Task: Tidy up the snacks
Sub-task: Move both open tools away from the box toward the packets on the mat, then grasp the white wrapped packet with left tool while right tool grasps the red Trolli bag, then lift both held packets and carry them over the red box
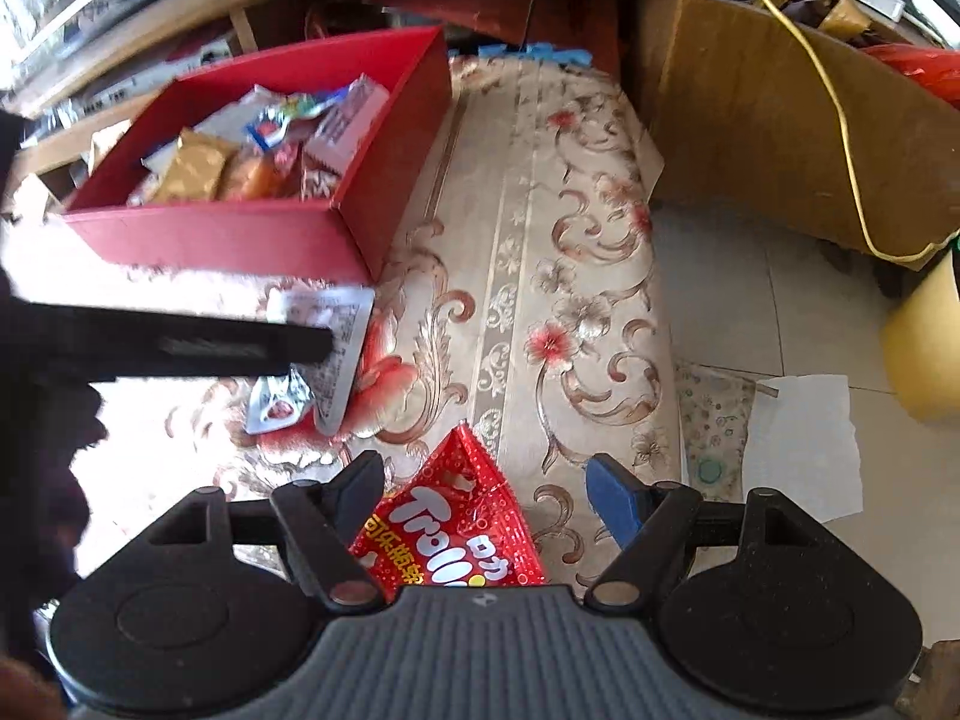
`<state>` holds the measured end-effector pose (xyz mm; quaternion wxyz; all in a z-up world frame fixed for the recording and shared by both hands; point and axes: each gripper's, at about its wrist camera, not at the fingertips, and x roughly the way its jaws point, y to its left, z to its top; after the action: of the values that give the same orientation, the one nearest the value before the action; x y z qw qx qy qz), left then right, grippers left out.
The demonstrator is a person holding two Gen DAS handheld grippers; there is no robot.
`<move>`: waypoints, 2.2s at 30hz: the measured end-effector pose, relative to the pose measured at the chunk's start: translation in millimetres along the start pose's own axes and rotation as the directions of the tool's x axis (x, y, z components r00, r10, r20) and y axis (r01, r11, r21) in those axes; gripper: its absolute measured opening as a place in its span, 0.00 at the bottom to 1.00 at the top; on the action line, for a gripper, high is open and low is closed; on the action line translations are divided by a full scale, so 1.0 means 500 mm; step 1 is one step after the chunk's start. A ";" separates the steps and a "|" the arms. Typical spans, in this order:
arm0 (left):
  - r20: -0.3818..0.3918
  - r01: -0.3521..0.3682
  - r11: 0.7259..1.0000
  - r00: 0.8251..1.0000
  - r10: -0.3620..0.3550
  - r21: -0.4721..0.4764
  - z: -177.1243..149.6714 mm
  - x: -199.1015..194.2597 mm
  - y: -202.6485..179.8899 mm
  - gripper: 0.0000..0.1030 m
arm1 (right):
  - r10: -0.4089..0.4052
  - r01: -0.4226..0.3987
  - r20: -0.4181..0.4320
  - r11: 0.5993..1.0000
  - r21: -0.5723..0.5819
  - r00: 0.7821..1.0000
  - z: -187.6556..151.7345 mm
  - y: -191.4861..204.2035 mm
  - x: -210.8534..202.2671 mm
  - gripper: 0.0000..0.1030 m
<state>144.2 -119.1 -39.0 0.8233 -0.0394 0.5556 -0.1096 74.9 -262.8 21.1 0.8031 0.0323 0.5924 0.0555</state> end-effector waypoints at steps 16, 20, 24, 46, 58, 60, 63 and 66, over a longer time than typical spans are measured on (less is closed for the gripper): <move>0.015 -0.149 0.970 0.989 0.149 0.191 -0.045 -0.012 -0.028 0.57 | 0.049 -0.050 0.045 0.999 0.014 0.998 -0.016 -0.030 -0.030 0.69; 0.006 -0.122 0.971 0.992 0.123 0.206 -0.058 -0.039 0.003 0.55 | 0.066 -0.066 0.017 0.997 0.039 0.998 -0.046 -0.027 -0.031 0.69; 0.010 -0.074 0.980 0.997 0.074 0.186 -0.064 -0.053 0.025 0.54 | 0.099 -0.093 -0.059 0.992 0.090 0.993 -0.080 -0.015 -0.011 0.69; 0.022 -0.057 0.986 0.998 0.055 0.159 -0.072 -0.053 0.050 0.60 | -0.022 0.025 -0.074 0.999 0.042 0.997 -0.028 0.072 0.075 0.50; 0.034 -0.079 0.981 0.997 0.075 0.177 -0.077 -0.049 0.047 0.59 | -0.031 0.031 -0.069 1.000 -0.005 0.997 -0.040 0.074 0.063 0.47; 0.031 -0.089 0.981 0.996 0.085 0.174 -0.079 -0.054 0.052 0.59 | -0.024 0.024 -0.061 1.000 -0.008 0.998 -0.039 0.075 0.059 0.47; 0.025 -0.094 0.981 0.996 0.091 0.169 -0.085 -0.062 0.058 0.59 | -0.011 0.010 -0.049 1.000 -0.010 0.999 -0.038 0.076 0.052 0.47; 0.022 -0.085 0.984 0.996 0.083 0.159 -0.090 -0.070 0.061 0.59 | -0.001 0.000 -0.039 1.000 -0.019 0.999 -0.036 0.082 0.045 0.46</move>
<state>94.5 -79.0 -30.2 0.8320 0.0494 0.5396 -0.1188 61.9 -219.5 -0.7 0.7918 0.0233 0.6073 0.0615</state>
